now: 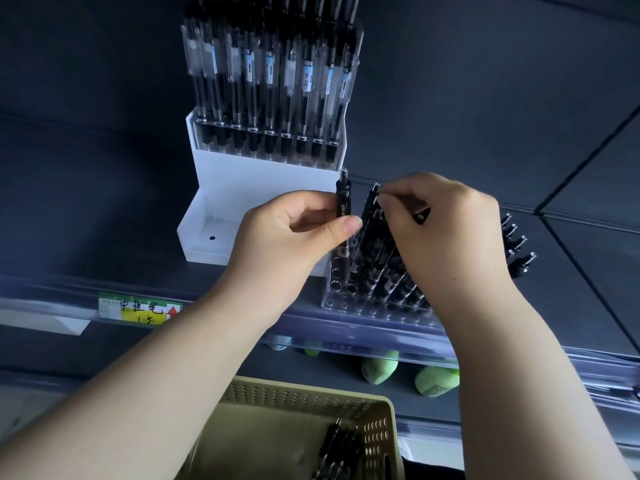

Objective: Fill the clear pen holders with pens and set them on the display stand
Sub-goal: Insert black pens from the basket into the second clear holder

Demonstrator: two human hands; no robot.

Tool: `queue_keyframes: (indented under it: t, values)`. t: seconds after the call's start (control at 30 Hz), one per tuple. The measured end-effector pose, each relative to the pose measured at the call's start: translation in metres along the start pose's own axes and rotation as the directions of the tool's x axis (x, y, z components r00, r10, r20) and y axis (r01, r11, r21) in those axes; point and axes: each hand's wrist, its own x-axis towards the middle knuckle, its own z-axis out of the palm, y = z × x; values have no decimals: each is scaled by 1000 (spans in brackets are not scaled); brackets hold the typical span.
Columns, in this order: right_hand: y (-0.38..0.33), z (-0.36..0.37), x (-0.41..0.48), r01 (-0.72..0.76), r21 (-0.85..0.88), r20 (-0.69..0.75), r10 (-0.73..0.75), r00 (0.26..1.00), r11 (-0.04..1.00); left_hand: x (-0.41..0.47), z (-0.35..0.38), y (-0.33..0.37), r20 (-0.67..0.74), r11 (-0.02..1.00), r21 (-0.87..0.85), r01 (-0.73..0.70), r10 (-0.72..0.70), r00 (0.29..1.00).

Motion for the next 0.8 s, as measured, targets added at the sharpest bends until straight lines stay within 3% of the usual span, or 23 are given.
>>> queue_keyframes:
  t: [0.53, 0.8]
  values:
    - [6, -7, 2, -16, 10, -52, 17, 998, 1000, 5, 20, -1, 52, 987, 138, -77, 70, 996]
    - [7, -5, 2, 9, -5, -67, -9, 998, 1000, 1, 28, -23, 56, 944, 330, 19, -40, 998]
